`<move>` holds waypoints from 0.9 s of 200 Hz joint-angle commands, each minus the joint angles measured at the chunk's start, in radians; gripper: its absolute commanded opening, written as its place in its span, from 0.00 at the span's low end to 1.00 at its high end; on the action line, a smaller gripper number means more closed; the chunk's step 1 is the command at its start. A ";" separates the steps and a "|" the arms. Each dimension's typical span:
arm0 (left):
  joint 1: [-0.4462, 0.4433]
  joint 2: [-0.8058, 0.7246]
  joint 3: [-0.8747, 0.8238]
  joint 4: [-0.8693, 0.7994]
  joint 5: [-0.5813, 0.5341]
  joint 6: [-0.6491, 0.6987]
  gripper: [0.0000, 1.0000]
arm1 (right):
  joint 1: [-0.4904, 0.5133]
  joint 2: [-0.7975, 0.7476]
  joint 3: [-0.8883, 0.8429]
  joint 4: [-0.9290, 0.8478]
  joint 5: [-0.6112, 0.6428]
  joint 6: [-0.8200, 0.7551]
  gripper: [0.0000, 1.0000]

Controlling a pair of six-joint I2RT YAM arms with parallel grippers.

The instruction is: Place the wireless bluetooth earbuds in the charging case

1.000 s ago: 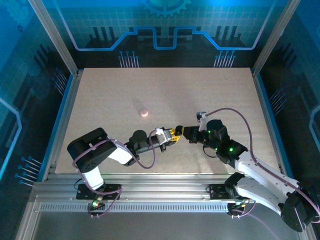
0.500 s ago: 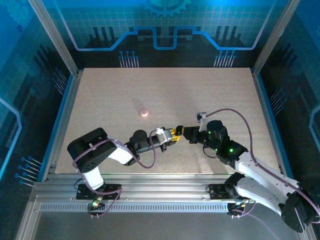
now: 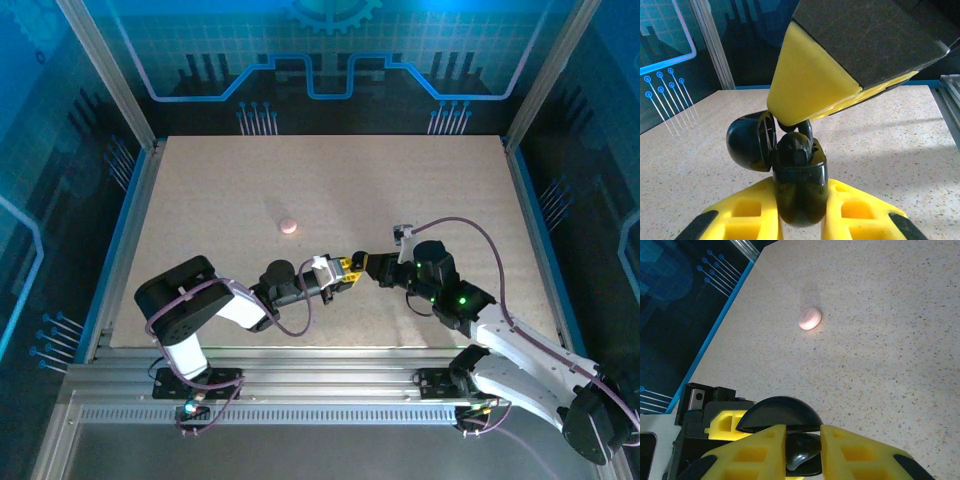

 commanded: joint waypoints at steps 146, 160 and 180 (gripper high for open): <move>-0.006 -0.035 0.007 0.043 -0.029 -0.007 0.08 | 0.024 -0.057 -0.013 0.017 -0.016 -0.011 0.37; -0.005 -0.039 0.005 0.042 -0.029 -0.016 0.08 | 0.022 -0.079 -0.002 -0.009 -0.010 -0.047 0.41; -0.005 -0.055 -0.006 0.042 -0.013 -0.037 0.08 | 0.001 -0.113 0.023 -0.037 -0.010 -0.134 0.50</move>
